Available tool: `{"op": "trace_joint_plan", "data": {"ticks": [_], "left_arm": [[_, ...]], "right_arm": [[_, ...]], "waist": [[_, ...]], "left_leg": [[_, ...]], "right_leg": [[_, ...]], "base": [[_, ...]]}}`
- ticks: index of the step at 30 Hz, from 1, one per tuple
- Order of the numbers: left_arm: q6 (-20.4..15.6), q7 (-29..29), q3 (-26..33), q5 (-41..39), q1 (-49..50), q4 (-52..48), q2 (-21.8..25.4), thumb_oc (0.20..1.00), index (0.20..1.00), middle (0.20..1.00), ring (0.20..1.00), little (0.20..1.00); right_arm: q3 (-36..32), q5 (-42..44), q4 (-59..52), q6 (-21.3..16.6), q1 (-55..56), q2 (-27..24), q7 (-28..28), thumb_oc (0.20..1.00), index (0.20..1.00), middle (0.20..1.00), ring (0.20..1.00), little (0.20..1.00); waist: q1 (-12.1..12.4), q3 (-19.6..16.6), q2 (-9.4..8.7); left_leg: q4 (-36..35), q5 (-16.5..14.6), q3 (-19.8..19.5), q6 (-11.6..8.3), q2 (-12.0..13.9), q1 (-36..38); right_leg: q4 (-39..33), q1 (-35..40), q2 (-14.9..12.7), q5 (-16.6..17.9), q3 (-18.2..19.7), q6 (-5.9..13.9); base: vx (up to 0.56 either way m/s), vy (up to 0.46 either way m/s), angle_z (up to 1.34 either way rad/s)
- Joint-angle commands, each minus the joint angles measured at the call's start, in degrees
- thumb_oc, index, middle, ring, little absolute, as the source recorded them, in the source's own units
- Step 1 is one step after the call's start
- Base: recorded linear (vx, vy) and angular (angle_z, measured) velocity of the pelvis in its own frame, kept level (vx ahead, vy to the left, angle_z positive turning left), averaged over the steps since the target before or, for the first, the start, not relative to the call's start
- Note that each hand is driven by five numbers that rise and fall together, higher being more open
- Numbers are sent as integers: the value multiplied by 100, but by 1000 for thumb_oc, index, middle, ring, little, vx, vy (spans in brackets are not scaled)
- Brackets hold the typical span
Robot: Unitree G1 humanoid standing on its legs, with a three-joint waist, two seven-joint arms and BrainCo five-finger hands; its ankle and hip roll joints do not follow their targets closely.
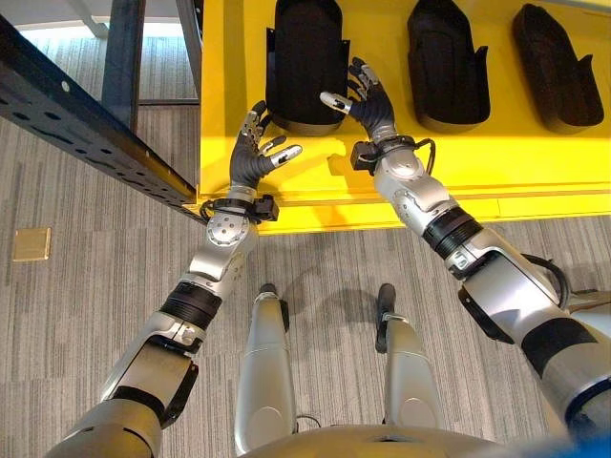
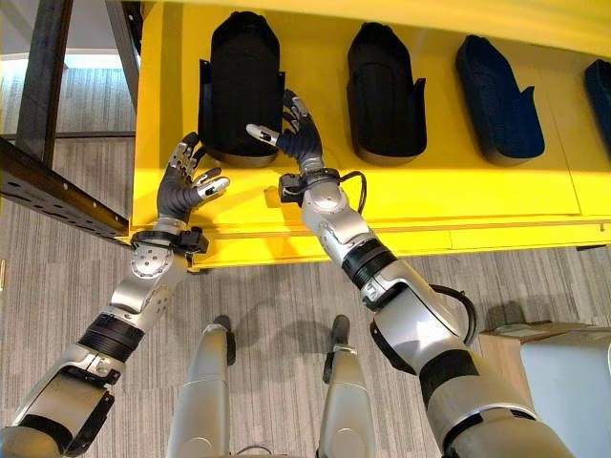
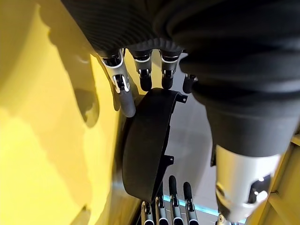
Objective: Move parts from the plastic box to the shelf.
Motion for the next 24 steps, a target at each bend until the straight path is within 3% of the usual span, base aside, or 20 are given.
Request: {"op": "trace_joint_plan", "data": {"ticks": [1, 4, 10, 16, 24], "left_arm": [[195, 38, -135, -126, 643, -176, 234, 1000, 1000, 1000, 1000, 1000], [-15, 395, 846, 348, 847, -664, 569, 1000, 1000, 1000, 1000, 1000], [-453, 822, 2386, 878, 1445, -1912, 1070, 1000, 1000, 1000, 1000, 1000], [-715, 959, 3351, 969, 2005, -2812, 1113, 1000, 1000, 1000, 1000, 1000], [-621, 530, 3553, 1368, 2627, -3738, 1243, 1000, 1000, 1000, 1000, 1000]], "right_arm": [[-465, -862, -636, -189, -864, -542, -267, 1000, 1000, 1000, 1000, 1000], [-1059, -2199, -1724, -131, -432, -1237, -705, 1000, 1000, 1000, 1000, 1000], [-1937, -2712, -3366, -382, 310, -1691, -795, 1000, 1000, 1000, 1000, 1000], [-2494, -2679, -4625, -724, 993, -1792, -656, 1000, 1000, 1000, 1000, 1000], [-2961, -1873, -5835, -1118, 2522, -1701, 41, 1000, 1000, 1000, 1000, 1000]], "waist": [[103, 329, 45], [70, 346, 63], [68, 326, 48], [45, 259, -20], [-21, 233, -93]], "left_leg": [[-700, 126, 215, 268, -151, 213], [-755, 288, 239, 293, -170, 131], [-780, 251, 241, 271, -152, 150], [-802, 242, 240, 256, -141, 155], [-921, 271, 245, 235, -115, 377]], "right_leg": [[872, -106, 18, -592, 9, -297], [844, -192, 0, -484, -9, -319], [843, -205, 3, -526, -11, -319], [842, -205, 8, -535, -17, -328], [776, -8, 27, -522, -22, -311]], "base": [[0, 0, 0], [-84, 2, 0], [0, -5, -1], [0, -7, -2], [-7, -10, -1]]}}
